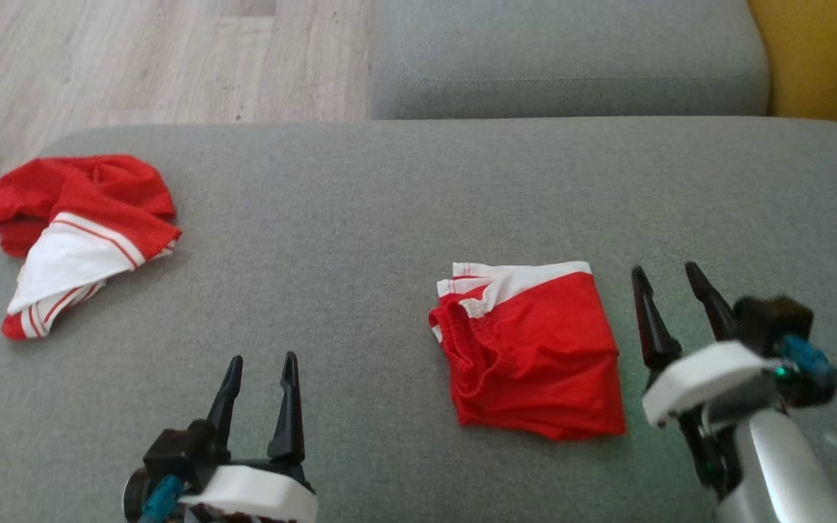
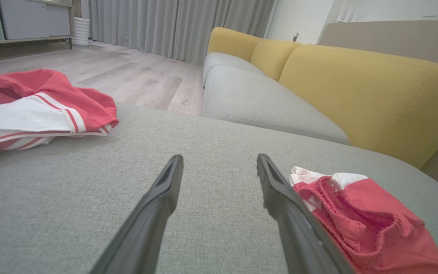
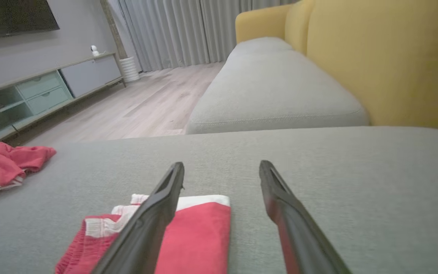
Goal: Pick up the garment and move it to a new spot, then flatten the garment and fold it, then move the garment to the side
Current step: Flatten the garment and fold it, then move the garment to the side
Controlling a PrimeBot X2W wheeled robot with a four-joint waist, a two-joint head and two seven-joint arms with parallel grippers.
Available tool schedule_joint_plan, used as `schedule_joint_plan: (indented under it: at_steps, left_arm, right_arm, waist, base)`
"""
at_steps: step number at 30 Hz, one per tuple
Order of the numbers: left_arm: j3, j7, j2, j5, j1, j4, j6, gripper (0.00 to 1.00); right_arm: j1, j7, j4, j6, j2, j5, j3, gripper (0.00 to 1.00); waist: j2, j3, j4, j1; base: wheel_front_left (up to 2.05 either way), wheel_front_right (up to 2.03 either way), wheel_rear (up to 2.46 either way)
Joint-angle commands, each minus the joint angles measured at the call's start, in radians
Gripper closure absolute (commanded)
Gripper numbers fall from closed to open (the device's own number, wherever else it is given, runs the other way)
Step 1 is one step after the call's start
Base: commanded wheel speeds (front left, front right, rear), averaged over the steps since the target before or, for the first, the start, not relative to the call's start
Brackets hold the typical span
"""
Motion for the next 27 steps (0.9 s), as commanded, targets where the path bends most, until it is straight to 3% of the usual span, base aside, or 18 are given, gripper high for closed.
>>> schedule_joint_plan:
  at_steps: [1, 10, 27]
  left_arm:
    - [0.034, -0.013, 0.012, 0.007, -0.04, -0.022, 0.003, 0.0]
    - [0.05, -0.018, 0.03, 0.012, 0.022, -0.013, 0.014, 0.0]
    - [0.064, -0.019, 0.037, -0.004, 0.07, -0.033, 0.024, 0.0]
  right_arm:
    - [-0.018, -0.019, -0.051, 0.007, 0.008, -0.025, 0.018, 0.0]
    - [0.156, -0.082, -0.153, 0.007, 0.008, -0.023, -0.014, 0.0]
    - [0.212, -0.131, -0.116, 0.007, 0.008, -0.002, -0.023, 0.0]
  waist:
    - [-0.0001, -0.007, -0.005, 0.0]
    - [-0.0001, -0.038, -0.005, 0.0]
    - [-0.0001, -0.065, 0.01, 0.0]
  base:
    - [0.0, 0.0, 0.0]
    - [0.0, 0.0, 0.0]
    - [0.0, 0.0, 0.0]
